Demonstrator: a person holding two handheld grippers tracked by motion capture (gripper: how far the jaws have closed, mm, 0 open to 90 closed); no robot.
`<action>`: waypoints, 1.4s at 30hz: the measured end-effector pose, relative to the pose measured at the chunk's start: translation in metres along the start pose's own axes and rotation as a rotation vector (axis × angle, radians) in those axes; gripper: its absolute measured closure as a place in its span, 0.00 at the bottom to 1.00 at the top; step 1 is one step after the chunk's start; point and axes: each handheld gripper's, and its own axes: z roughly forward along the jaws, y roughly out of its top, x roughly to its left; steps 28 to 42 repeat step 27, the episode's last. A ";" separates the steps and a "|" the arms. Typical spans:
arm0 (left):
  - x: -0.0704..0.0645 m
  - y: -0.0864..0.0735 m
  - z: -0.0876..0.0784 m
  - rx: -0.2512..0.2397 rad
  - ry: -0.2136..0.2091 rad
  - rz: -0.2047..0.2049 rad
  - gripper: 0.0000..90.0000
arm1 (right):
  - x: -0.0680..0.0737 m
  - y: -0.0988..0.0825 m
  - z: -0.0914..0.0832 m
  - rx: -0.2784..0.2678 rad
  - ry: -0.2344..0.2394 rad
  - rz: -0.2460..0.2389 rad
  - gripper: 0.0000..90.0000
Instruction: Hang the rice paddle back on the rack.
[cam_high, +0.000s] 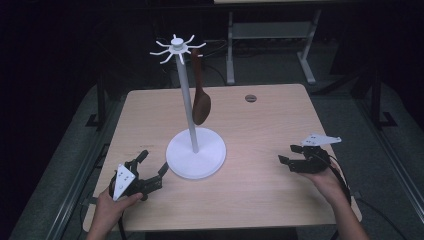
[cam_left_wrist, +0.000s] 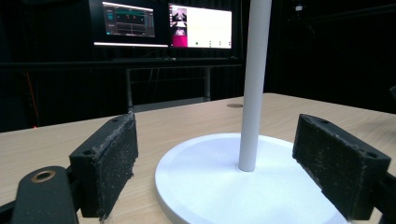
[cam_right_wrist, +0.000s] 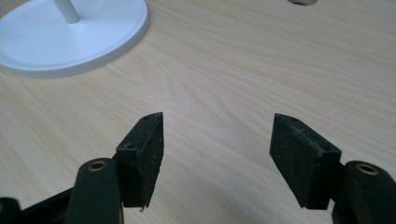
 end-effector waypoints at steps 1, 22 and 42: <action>0.000 0.000 0.000 0.000 0.000 0.000 0.15 | 0.000 -0.001 0.000 0.003 -0.002 0.004 0.39; 0.000 0.000 0.000 0.002 0.001 -0.003 0.15 | -0.002 -0.033 -0.003 0.075 -0.016 0.006 0.37; 0.000 0.000 0.000 0.003 0.000 -0.002 0.15 | -0.003 -0.033 -0.006 0.062 -0.015 0.018 0.36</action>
